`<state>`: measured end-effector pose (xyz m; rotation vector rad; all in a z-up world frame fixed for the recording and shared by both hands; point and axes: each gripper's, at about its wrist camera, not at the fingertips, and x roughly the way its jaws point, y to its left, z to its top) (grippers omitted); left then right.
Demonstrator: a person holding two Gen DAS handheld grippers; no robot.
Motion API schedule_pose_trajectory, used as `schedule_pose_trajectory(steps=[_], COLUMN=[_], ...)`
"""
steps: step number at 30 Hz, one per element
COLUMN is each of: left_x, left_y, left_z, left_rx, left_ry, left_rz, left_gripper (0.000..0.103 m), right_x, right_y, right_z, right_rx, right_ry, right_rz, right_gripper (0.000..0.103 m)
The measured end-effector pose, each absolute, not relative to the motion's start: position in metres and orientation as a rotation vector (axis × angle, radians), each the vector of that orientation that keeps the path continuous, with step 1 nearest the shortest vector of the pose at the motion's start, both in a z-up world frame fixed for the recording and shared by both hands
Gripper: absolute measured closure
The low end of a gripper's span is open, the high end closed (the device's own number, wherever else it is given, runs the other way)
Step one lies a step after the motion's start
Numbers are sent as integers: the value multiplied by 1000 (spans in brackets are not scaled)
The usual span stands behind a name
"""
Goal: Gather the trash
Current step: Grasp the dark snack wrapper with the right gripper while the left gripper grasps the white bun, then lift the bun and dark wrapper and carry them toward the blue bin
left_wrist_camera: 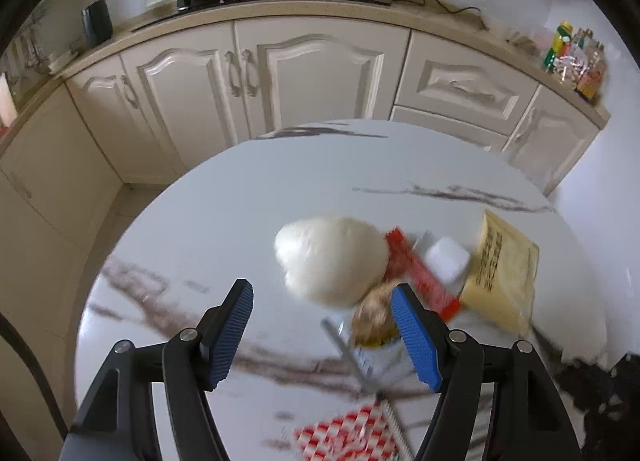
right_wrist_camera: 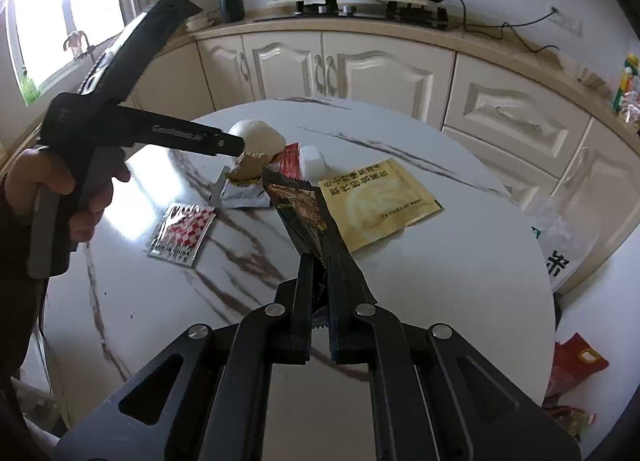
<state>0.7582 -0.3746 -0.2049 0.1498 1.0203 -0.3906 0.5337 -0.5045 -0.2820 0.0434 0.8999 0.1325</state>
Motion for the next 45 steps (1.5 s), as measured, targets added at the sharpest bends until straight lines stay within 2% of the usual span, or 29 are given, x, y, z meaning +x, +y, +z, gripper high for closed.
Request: schedule_pose_trajectory(steps=[9, 11, 12, 16, 18, 24, 33, 45], left_x=[799, 803, 806, 807, 805, 768, 669, 557], left_y=[-380, -379, -378, -373, -369, -341, -259, -138], left_z=[-232, -237, -237, -237, -235, -207, -176, -172], left_rx=[101, 61, 43, 25, 26, 16, 0, -28], left_ry=[1073, 1087, 1085, 1072, 1058, 978, 881, 796], left_rz=[-418, -445, -456, -481, -472, -498, -503, -439], left_gripper=[36, 44, 52, 65, 66, 67, 67, 67], right_x=[544, 546, 547, 547, 547, 544, 521, 476], right_y=[-508, -508, -508, -506, -505, -495, -444, -369], right_z=[-287, -288, -288, -287, -286, -277, -253, -252], right_rx=[84, 88, 90, 87, 89, 99, 77, 16], right_ry=[892, 893, 893, 894, 891, 883, 863, 846], right_rz=[135, 131, 131, 131, 124, 125, 185, 177], right_gripper=[97, 97, 97, 97, 97, 97, 97, 97])
